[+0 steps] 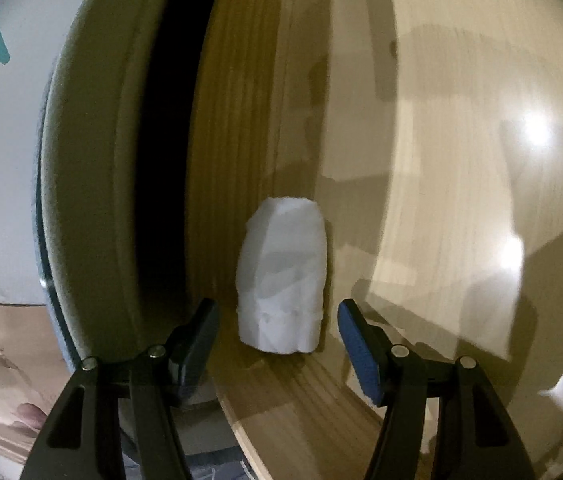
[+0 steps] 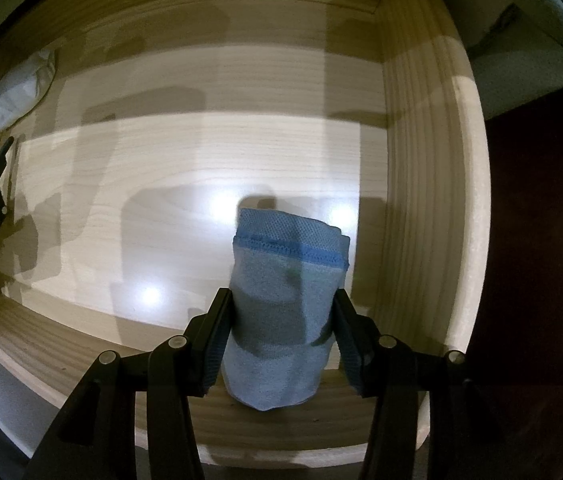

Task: Take underwear out of drawer
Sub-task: 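Reach the left tool into the drawer and grasp the folded white underwear, then lift the white underwear out of the drawer with the left tool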

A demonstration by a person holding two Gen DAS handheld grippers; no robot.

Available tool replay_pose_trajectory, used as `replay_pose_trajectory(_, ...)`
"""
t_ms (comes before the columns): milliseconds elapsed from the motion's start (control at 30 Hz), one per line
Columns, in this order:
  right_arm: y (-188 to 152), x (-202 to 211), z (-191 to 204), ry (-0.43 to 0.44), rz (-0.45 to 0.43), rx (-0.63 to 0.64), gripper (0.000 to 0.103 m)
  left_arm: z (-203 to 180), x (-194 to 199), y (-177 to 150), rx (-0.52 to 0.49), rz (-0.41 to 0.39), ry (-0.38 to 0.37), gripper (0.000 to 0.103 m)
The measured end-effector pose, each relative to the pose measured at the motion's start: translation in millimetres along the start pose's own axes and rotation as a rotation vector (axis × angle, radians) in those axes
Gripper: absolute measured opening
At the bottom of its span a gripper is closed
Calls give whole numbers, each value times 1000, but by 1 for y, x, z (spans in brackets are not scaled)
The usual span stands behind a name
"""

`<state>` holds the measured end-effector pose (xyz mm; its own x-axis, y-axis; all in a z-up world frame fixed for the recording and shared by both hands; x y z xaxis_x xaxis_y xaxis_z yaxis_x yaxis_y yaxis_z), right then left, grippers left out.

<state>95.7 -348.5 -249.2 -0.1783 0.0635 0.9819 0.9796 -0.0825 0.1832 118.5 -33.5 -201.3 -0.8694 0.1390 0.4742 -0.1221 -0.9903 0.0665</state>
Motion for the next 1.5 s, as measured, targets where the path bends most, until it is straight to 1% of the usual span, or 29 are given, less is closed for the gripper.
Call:
replay_pose_trajectory(167,1,-2,0,1,-1,-2,48,-2,-10,-3,-12,-9,-10,63)
replay_pose_trajectory(200,1,-2,-1,1,0,-1,48,-2,-7,3,-11,-13,-6,61)
replay_pose_trajectory(267,1,-2,-1,3,0,0,48,-4,-10,3,-15,-7,-18,60)
replay_pose_trajectory(367,2,-4,1,19,3,-2,48,-4,-16,4,-37,2,-17,56)
replay_pose_trajectory(467,3,-9,0,66,13,-34,48,-6,-21,9,-47,15,-27,52)
replay_pose_trajectory(567,3,-12,-6,138,14,-104,47,-7,-28,12,-63,34,-24,48)
replay_pose_trajectory(600,3,-12,-7,141,14,-111,47,-7,-31,8,-69,39,-22,47)
replay_pose_trajectory(767,3,-15,-4,136,15,-106,47,-2,-44,14,-82,70,-23,43)
replay_pose_trajectory(833,3,-14,-4,135,15,-107,47,4,-48,18,-62,78,-32,37)
replay_pose_trajectory(867,3,-14,-4,135,15,-107,47,5,-35,19,-51,82,-33,36)
replay_pose_trajectory(967,3,-14,-4,136,14,-108,47,9,-36,24,-28,91,-41,31)
replay_pose_trajectory(1000,3,-14,-4,136,14,-108,47,11,-30,29,-27,90,-44,29)
replay_pose_trajectory(1067,3,-13,-4,136,15,-107,47,13,-31,30,-25,95,-55,29)
replay_pose_trajectory(1100,3,-13,-4,136,15,-108,47,16,-37,31,-15,98,-66,28)
replay_pose_trajectory(1200,3,-13,-4,136,15,-108,48,23,-35,33,29,122,-107,28)
replay_pose_trajectory(1300,2,-14,-5,139,13,-110,48,32,-32,40,75,153,-164,28)
replay_pose_trajectory(1433,4,-14,-6,140,14,-110,48,41,-28,46,133,211,-229,28)
replay_pose_trajectory(1500,4,-13,-6,140,13,-110,48,45,-25,50,184,245,-269,28)
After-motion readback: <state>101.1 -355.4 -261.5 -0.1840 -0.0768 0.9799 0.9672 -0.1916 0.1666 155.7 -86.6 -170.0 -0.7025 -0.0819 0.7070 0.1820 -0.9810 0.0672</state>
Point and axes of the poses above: each gripper's, at about its wrist camera, not at the fingertips, and x roughly against the way its jaws point, z to its left, y to its top, the point moved 4 cm from there along -x, roughly the way its jaws point, and after that the axes turned 14 degrees about -z, right-handed, at the moved point
